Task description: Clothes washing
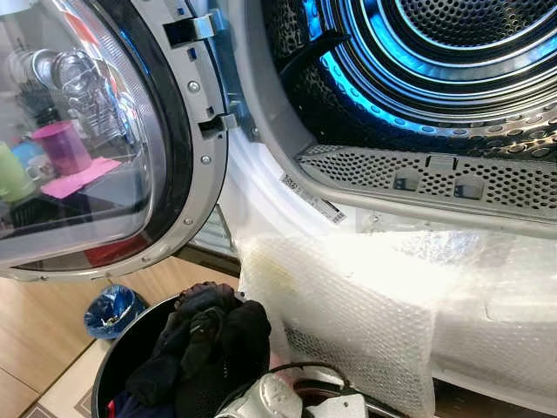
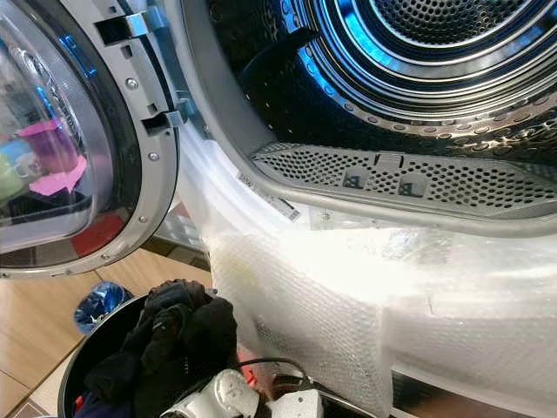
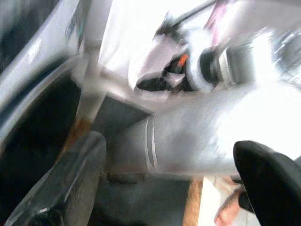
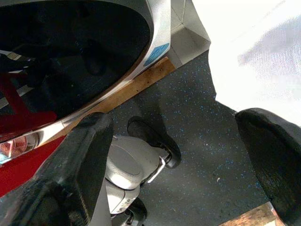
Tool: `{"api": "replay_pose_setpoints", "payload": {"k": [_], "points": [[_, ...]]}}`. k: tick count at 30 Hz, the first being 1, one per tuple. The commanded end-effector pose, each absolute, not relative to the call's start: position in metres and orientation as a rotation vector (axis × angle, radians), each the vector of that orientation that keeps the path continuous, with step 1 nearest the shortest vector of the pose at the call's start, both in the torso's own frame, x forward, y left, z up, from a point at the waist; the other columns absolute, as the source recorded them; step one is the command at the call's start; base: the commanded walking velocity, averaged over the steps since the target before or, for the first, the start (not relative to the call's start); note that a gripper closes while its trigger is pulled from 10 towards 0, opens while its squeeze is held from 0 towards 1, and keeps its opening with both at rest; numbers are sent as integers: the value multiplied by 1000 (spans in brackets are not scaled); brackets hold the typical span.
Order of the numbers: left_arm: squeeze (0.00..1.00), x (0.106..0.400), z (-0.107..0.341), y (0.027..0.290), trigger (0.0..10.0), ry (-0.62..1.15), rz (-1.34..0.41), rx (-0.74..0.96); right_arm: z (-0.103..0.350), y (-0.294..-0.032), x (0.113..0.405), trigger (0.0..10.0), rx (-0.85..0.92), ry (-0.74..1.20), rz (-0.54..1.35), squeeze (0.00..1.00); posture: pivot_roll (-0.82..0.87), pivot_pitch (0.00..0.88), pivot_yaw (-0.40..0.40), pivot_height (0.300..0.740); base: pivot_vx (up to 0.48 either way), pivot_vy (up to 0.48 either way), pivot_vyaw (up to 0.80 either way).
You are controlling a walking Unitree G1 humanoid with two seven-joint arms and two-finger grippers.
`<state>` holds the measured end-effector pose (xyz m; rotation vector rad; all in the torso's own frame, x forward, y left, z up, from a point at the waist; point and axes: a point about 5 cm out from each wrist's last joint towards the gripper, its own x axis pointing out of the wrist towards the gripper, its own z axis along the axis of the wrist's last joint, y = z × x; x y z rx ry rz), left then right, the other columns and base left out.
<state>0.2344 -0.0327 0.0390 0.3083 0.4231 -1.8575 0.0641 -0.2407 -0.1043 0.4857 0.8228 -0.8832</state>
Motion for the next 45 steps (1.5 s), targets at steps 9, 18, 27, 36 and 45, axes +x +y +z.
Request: {"api": "replay_pose_setpoints", "payload": {"k": [9, 18, 27, 36, 45], "points": [[0, 203, 107, -92, 10000, 0, -1999, 301, -110, -220, 63, 10000, 511, 886, -856, 0, 12, 0, 194, 740, 0, 0, 0], [0, 226, 136, -53, 10000, -101, -1602, 303, -113, -213, 53, 10000, 509, 921, -850, 0, 48, 10, 195, 740, 0, 0, 0], [0, 238, 116, 24, 10000, 205, -1556, 218, -116, -209, 41, 10000, 498, 969, -848, 0, 79, 44, 193, 740, 0, 0, 0], [0, 218, 108, 74, 10000, 305, -1640, 176, -116, -209, 39, 10000, 480, 986, -850, 0, 97, 67, 195, 740, 0, 0, 0], [0, 222, 147, 99, 10000, 90, -1359, 178, -116, -210, 35, 10000, 474, 984, -858, 0, 107, 74, 195, 740, 0, 0, 0]]}}
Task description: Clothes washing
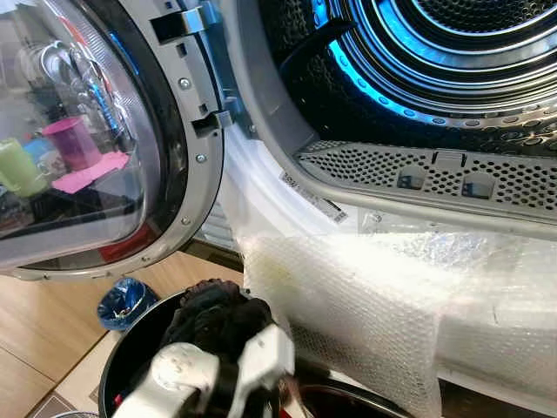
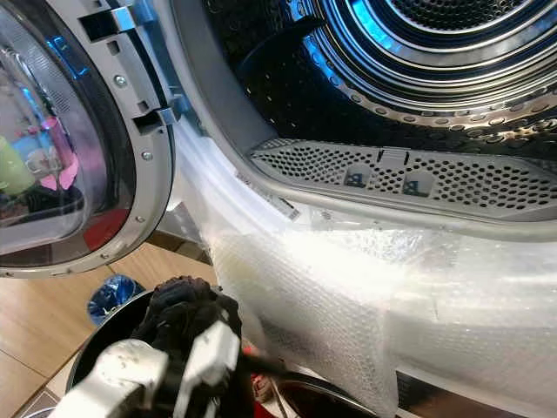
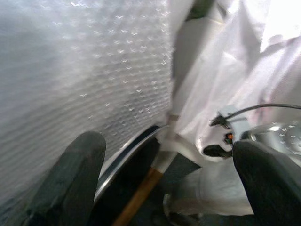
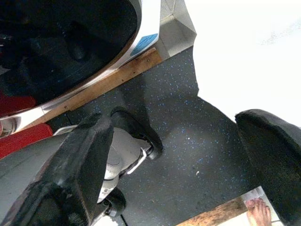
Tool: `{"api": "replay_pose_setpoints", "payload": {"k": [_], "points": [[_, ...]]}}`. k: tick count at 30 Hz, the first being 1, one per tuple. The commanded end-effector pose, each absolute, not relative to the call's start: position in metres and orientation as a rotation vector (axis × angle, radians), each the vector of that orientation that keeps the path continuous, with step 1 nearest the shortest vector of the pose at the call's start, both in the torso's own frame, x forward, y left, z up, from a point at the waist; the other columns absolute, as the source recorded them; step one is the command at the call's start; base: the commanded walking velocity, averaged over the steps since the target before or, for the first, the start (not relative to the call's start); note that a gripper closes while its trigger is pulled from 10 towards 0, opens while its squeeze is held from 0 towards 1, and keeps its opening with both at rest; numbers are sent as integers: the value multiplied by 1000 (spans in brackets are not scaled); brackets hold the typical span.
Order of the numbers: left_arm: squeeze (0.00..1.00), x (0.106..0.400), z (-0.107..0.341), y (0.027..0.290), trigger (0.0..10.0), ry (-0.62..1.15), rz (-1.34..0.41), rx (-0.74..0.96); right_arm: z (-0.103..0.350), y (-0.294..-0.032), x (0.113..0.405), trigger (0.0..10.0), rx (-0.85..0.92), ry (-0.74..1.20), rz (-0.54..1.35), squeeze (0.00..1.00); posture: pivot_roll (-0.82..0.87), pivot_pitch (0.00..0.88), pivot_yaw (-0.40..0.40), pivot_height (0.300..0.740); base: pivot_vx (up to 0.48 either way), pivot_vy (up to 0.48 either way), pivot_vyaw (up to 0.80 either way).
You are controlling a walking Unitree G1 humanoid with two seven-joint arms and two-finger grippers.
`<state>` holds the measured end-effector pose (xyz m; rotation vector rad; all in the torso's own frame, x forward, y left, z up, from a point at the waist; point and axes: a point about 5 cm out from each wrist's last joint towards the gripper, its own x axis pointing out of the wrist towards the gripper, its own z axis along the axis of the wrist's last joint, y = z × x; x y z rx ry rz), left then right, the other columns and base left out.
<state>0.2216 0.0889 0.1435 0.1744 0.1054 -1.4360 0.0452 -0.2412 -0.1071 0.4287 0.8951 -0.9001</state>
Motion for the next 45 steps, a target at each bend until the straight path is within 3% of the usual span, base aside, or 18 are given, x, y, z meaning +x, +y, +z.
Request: {"api": "replay_pose_setpoints", "payload": {"k": [1, 9, 18, 26, 29, 37, 39, 45], "points": [[0, 222, 147, 103, 10000, 75, -1299, 168, -116, -210, 34, 10000, 473, 984, -858, 0, 107, 74, 195, 740, 0, 0, 0], [0, 247, 142, 141, 10000, 9, -830, 227, -115, -213, 33, 10000, 458, 989, -857, 0, 135, 76, 183, 740, 0, 0, 0], [0, 241, 142, 174, 10000, 6, -474, 229, -114, -220, 34, 10000, 443, 986, -856, 0, 167, 82, 165, 740, 0, 0, 0], [0, 238, 135, 182, 10000, 40, -379, 193, -113, -225, 42, 10000, 418, 986, -823, 0, 188, 76, 149, 740, 0, 0, 0], [0, 239, 126, 182, 10000, 118, -391, 131, -112, -227, 46, 10000, 408, 980, -815, 0, 198, 74, 143, 740, 0, 0, 0], [0, 233, 127, 191, 10000, 119, -381, 138, -111, -229, 55, 10000, 406, 963, -805, 0, 205, 68, 148, 740, 0, 0, 0], [0, 228, 119, 181, 10000, 166, -512, 158, -111, -228, 58, 10000, 407, 960, -796, 0, 206, 56, 143, 740, 0, 0, 0], [0, 233, 105, 166, 10000, 194, -584, 178, -109, -232, 64, 10000, 379, 948, -756, 0, 182, 17, 81, 740, 0, 0, 0]]}}
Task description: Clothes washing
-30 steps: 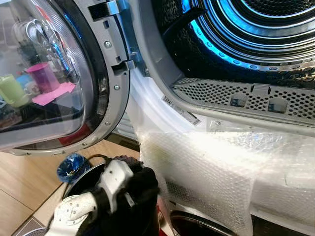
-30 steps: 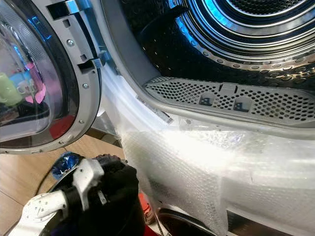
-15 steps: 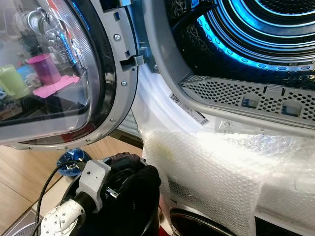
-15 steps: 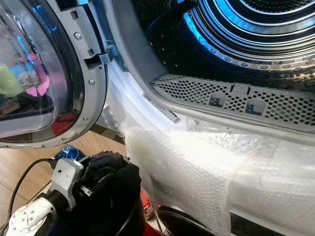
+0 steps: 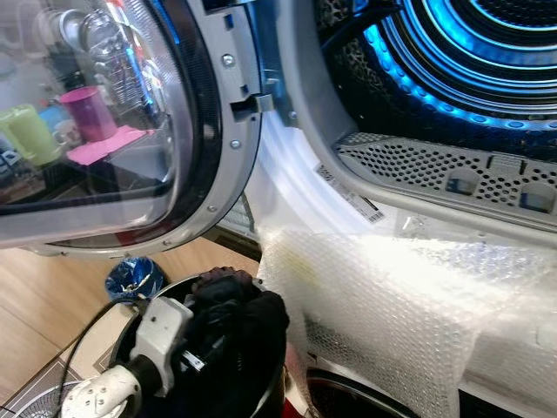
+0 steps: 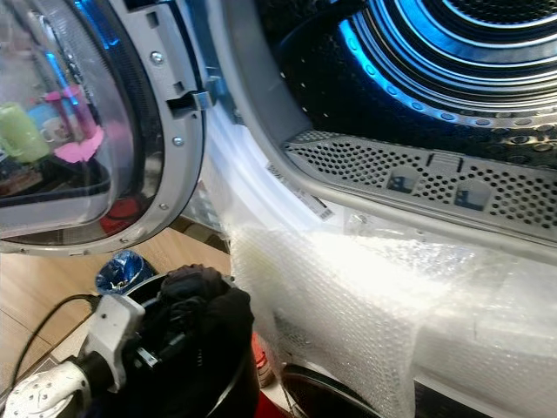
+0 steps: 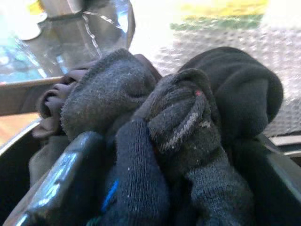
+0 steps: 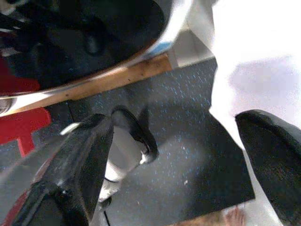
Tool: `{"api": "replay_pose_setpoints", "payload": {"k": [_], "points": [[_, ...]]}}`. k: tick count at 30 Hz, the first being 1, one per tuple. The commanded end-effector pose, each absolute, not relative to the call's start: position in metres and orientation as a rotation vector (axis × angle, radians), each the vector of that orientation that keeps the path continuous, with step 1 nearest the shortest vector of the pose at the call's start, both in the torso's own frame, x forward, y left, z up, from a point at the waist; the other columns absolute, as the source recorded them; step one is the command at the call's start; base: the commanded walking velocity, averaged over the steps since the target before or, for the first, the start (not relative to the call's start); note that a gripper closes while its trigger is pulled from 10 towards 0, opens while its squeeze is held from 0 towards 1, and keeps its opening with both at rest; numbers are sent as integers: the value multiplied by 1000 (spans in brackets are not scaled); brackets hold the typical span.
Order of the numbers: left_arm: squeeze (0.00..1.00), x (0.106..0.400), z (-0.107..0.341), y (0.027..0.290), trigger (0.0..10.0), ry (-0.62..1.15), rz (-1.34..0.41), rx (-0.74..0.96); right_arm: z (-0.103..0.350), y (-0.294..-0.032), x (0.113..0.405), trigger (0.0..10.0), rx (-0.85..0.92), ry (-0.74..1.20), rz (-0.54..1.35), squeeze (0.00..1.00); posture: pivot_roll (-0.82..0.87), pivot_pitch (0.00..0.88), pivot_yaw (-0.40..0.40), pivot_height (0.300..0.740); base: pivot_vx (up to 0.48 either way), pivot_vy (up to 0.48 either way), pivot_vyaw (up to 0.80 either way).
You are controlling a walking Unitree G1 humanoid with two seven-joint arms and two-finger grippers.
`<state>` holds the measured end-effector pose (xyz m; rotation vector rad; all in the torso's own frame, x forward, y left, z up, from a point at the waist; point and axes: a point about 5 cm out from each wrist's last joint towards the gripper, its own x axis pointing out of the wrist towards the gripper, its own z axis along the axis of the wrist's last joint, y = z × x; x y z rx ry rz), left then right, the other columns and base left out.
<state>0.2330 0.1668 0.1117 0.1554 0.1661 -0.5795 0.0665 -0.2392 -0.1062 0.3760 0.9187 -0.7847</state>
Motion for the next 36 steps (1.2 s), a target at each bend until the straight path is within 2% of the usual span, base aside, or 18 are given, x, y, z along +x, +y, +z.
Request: {"api": "replay_pose_setpoints", "payload": {"k": [1, 8, 13, 14, 15, 16, 17, 24, 36], "points": [[0, 234, 103, 163, 10000, 190, -588, 170, -108, -235, 65, 10000, 368, 949, -752, 0, 180, 6, 66, 740, 0, 0, 0], [0, 236, 97, 154, 10000, 183, -565, 164, -99, -263, 74, 10000, 313, 914, -753, 0, 180, 0, 16, 740, 0, 0, 0], [0, 237, 102, 155, 9804, 157, -531, 168, -97, -268, 78, 10000, 315, 898, -763, 0, 203, 0, 15, 740, 0, 0, 0], [0, 237, 103, 156, 9059, 154, -520, 173, -97, -268, 78, 10000, 317, 899, -763, 0, 205, 0, 15, 740, 0, 0, 0], [0, 237, 105, 158, 3176, 144, -499, 177, -98, -265, 78, 10000, 323, 904, -764, 0, 214, 0, 21, 740, 0, 0, 0], [0, 237, 105, 158, 3176, 144, -499, 177, -98, -265, 78, 10000, 323, 904, -764, 0, 214, 0, 21, 740, 0, 0, 0], [0, 238, 106, 159, 0, 139, -493, 175, -98, -265, 78, 10000, 327, 905, -765, 0, 216, 0, 22, 740, 0, 0, 0], [0, 242, 111, 159, 0, 125, -450, 166, -101, -257, 76, 10000, 343, 924, -761, 0, 241, 0, 16, 740, 0, 0, 0], [0, 245, 108, 158, 0, 137, -428, 172, -98, -262, 85, 10000, 333, 907, -749, 0, 251, 0, 16, 740, 0, 0, 0]]}}
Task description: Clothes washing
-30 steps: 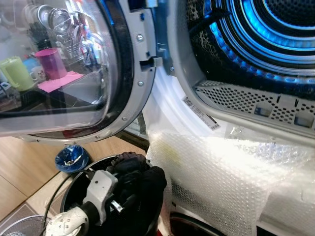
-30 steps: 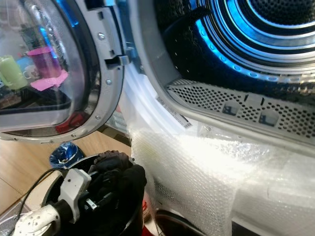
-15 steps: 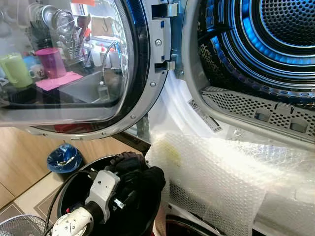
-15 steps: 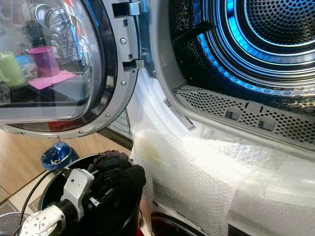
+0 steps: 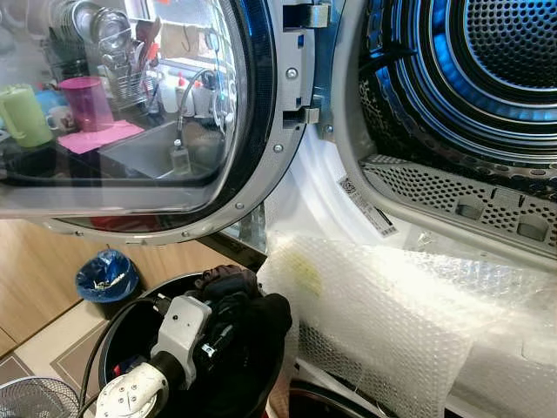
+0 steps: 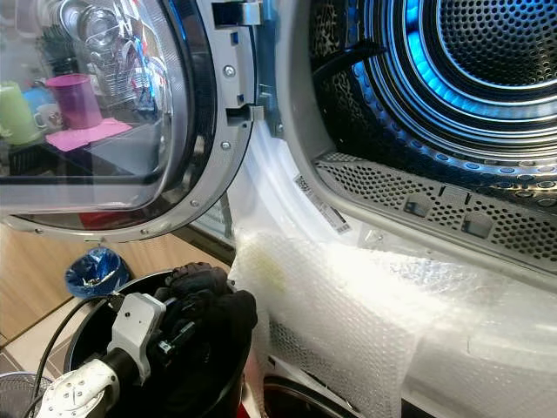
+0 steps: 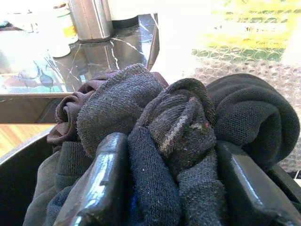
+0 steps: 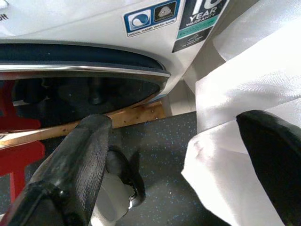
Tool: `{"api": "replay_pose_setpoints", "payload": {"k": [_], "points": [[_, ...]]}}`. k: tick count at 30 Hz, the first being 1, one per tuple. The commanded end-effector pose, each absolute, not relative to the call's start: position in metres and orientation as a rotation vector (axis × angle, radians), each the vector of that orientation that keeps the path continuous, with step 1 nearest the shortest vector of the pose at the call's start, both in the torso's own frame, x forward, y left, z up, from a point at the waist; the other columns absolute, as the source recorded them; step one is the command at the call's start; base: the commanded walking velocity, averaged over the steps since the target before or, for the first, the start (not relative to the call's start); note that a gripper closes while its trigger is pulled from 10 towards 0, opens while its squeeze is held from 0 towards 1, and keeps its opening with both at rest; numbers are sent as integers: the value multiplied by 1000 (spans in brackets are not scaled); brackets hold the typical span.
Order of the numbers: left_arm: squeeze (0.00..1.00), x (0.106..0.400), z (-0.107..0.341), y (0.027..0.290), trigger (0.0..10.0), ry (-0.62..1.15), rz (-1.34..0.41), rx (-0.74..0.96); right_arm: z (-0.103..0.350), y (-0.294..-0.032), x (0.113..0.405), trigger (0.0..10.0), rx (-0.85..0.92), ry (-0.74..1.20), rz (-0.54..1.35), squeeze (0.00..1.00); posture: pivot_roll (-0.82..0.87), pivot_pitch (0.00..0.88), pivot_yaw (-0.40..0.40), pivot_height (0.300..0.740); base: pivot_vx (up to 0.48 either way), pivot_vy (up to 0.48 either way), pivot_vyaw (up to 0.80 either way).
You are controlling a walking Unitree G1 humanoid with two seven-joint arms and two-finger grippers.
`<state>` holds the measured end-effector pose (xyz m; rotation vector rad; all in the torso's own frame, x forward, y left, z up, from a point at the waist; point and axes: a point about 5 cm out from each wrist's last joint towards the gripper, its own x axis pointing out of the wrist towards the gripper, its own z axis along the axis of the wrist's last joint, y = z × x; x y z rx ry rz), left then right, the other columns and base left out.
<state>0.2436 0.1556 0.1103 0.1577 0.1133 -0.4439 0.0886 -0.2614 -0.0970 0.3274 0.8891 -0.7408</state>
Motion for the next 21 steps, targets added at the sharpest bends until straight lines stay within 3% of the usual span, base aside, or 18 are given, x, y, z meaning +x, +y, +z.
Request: {"api": "replay_pose_setpoints", "payload": {"k": [1, 13, 21], "points": [[0, 245, 108, 158, 0, 139, -429, 170, -98, -262, 85, 10000, 333, 908, -748, 0, 251, 0, 16, 740, 0, 0, 0], [0, 245, 108, 153, 0, 135, -458, 174, -99, -259, 86, 10000, 326, 918, -728, 0, 269, 0, 13, 740, 0, 0, 0], [0, 242, 129, 157, 0, 30, -493, 111, -100, -251, 94, 10000, 342, 914, -707, 0, 291, 0, 31, 740, 0, 0, 0]]}}
